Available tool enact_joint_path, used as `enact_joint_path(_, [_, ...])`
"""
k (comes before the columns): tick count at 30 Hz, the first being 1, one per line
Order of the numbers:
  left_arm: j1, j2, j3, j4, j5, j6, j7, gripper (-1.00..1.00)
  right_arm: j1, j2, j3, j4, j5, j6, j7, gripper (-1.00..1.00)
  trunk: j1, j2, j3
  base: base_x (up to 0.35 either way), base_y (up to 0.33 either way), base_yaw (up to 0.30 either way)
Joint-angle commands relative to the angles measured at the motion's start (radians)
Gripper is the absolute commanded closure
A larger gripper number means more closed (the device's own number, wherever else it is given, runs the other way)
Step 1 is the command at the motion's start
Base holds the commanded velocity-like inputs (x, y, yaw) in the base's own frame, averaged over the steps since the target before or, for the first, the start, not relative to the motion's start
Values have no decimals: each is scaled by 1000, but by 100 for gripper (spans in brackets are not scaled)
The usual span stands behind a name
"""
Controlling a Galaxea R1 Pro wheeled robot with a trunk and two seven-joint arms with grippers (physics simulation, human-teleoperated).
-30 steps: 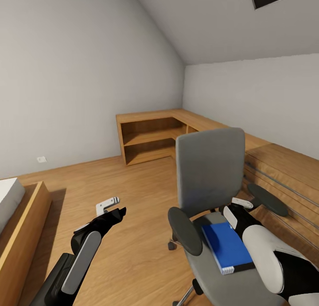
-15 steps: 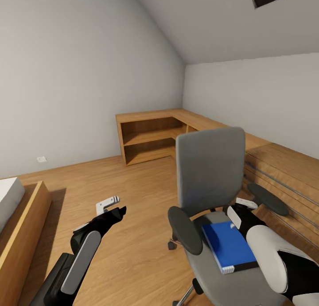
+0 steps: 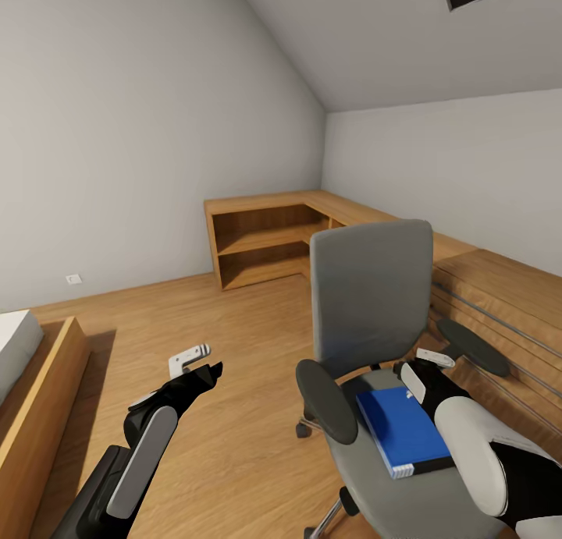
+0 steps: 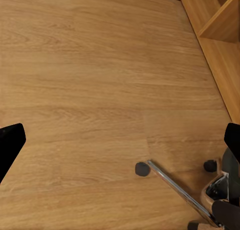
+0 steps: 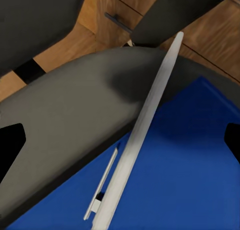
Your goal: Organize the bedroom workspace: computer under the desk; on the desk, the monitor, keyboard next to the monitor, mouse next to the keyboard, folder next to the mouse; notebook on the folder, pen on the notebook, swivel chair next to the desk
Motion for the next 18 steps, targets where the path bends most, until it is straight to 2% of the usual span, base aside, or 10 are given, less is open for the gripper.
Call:
enact_joint_path(1, [-1, 1, -2, -1, 10, 0, 10, -100, 0, 0, 2, -2, -6, 5, -4, -100, 0, 0, -1, 0, 0, 0])
enact_joint_path(6, [-1, 1, -2, -1, 10, 0, 10, -100, 0, 1, 1, -2, -6, 5, -4, -100, 0, 0, -1, 0, 0, 0])
enact_joint_path(9, [-1, 1, -2, -1, 10, 0, 11, -100, 0, 1, 2, -2, -7, 5, -4, -100, 11, -21, -10, 0, 0, 0])
enact_joint_path(16, [-1, 1, -2, -1, 10, 1, 10, -100, 0, 1, 3, -2, -7, 5, -4, -100, 11, -21, -10, 0, 0, 0])
enact_joint_path(18, [-1, 1, -2, -2, 10, 1, 10, -100, 0, 1, 2, -2, -7, 5, -4, -100, 19, -35, -17, 0, 0, 0])
